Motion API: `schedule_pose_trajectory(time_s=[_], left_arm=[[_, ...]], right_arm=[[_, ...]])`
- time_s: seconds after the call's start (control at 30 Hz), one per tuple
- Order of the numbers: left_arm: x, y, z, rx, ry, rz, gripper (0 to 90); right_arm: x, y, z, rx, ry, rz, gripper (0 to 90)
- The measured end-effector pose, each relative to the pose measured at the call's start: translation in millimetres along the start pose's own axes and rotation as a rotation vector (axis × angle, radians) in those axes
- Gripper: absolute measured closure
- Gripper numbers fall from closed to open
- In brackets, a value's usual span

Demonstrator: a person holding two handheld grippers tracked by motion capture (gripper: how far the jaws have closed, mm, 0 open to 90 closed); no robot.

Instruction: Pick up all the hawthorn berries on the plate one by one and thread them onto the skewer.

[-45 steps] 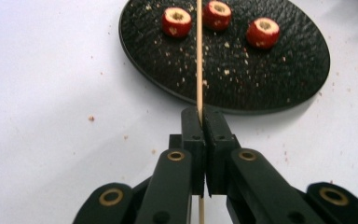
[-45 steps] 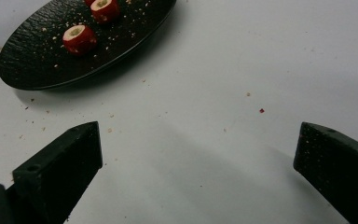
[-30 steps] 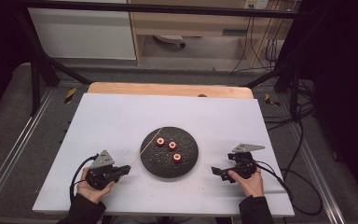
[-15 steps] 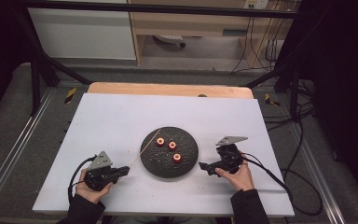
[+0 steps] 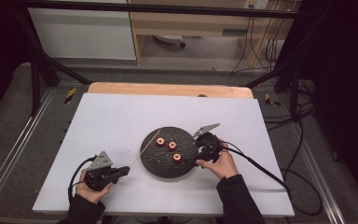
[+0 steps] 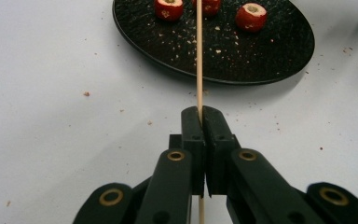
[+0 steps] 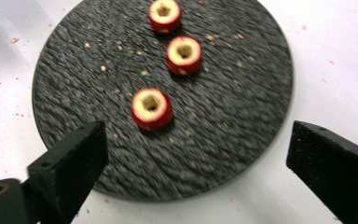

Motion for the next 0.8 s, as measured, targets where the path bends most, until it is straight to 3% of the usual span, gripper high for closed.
schedule_pose_trajectory(time_s=[0.17, 0.33, 0.5, 0.8], left_arm=[[-0.5, 0.1, 0.3, -0.002, -0.001, -0.005, 88.1], [-0.4, 0.6, 0.1, -0.004, -0.004, -0.006, 88.1], [-0.4, 0.5, -0.4, -0.004, -0.006, -0.006, 88.1], [-0.6, 0.7, -0.7, -0.004, -0.009, -0.008, 88.2]], right_arm=[[-14.2, -12.9, -10.0, 0.005, -0.055, 0.050, 14.5], [-23.4, -18.6, -20.8, -0.005, -0.119, 0.057, 24.1], [-27.0, -20.3, -32.3, -0.011, -0.184, 0.007, 33.9], [-26.3, -21.8, -44.9, -0.027, -0.240, -0.027, 45.8]])
Point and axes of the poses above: each handheld gripper's, and its own axes: z roughly backward along the jaws, x roughly out of its underside, y roughly to its right, the point moved 3 cm from there along -z, roughly forward along the jaws, and after that the axes turned 11 degrees about -z, right-handed, at the moved point
